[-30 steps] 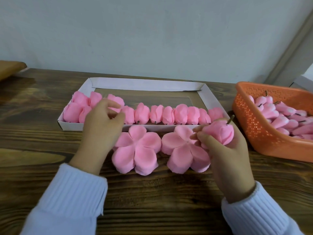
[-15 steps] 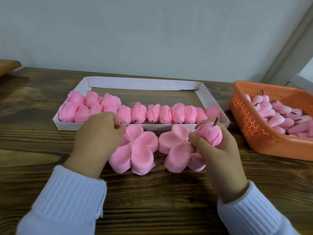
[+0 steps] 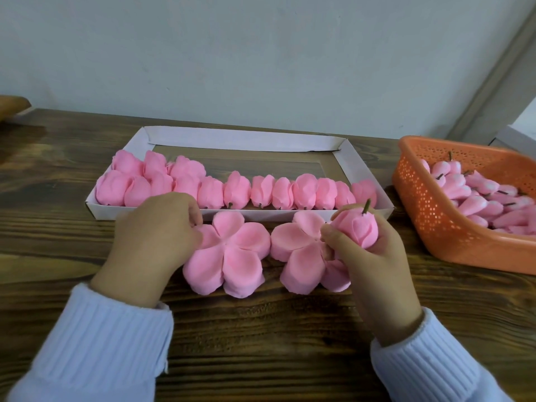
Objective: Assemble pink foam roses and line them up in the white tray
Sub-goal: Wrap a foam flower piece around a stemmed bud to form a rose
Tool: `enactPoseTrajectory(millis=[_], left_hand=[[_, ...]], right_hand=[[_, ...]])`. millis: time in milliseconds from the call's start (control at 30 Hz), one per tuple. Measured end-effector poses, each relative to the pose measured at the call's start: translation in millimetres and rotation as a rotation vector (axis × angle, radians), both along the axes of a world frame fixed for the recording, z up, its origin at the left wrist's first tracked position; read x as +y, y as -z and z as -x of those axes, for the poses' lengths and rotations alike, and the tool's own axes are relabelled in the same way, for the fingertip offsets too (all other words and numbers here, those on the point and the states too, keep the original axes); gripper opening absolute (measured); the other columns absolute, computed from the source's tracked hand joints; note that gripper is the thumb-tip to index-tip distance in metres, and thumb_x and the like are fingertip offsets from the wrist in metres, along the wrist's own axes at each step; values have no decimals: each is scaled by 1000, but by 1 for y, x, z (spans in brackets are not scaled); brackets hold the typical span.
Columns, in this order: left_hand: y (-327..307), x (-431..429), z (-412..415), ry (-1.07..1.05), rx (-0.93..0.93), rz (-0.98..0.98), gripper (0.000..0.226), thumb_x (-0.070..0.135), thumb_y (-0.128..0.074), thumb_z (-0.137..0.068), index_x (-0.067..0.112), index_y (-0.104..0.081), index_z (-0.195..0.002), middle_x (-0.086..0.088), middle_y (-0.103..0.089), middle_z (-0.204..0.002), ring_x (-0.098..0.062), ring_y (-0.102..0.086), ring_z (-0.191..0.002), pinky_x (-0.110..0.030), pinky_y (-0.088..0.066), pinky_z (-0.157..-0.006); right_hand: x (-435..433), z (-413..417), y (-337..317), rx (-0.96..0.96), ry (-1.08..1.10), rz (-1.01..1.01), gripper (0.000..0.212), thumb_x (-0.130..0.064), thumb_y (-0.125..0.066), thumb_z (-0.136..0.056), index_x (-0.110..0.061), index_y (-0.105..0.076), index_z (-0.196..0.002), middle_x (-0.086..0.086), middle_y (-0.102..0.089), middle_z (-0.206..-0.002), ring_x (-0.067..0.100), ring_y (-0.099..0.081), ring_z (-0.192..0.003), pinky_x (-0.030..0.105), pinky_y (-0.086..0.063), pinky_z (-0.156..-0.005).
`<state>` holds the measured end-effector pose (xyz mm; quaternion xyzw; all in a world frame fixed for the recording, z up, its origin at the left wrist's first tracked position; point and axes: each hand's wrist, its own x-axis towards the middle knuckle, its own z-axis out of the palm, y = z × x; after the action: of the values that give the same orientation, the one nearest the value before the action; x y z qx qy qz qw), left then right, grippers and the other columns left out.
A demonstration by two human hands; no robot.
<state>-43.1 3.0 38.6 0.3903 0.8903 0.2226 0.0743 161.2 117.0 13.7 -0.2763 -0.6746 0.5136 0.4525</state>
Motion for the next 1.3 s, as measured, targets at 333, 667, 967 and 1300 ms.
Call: enactPoseTrajectory(millis=[333, 667, 967, 1300], left_hand=[[1, 0, 0, -15, 65, 10, 14, 23, -71, -80, 22, -63, -68, 0, -66, -75, -23, -60, -77, -41, -52, -72], [6, 3, -3, -21, 209, 67, 11, 24, -64, -86, 15, -66, -81, -4, -64, -75, -23, -58, -73, -34, -49, -64], [9, 4, -7, -69, 299, 105, 10, 22, -62, -88, 16, -62, -79, -3, -57, -70, -20, -53, -68, -28, -33, -55], [8, 6, -10, -55, 280, 109, 8, 23, -60, -91, 16, -58, -94, -4, -59, -84, -22, -55, -78, -33, -42, -66]], right_hand=[[1, 1, 2, -6, 13, 3, 8, -16, -66, -73, -21, -63, -78, -2, -64, -61, 7, -60, -56, 21, -51, -57], [2, 0, 3, -22, 20, -2, 8, -18, -66, -72, -20, -63, -79, -3, -64, -63, 7, -60, -59, 24, -50, -59], [2, 0, 2, -30, 28, 0, 10, -18, -65, -72, -19, -62, -81, -3, -64, -63, 7, -60, -58, 26, -51, -59], [2, 0, 3, -22, 19, -16, 6, -18, -65, -73, -18, -62, -78, -2, -63, -60, 8, -59, -56, 23, -49, -57]])
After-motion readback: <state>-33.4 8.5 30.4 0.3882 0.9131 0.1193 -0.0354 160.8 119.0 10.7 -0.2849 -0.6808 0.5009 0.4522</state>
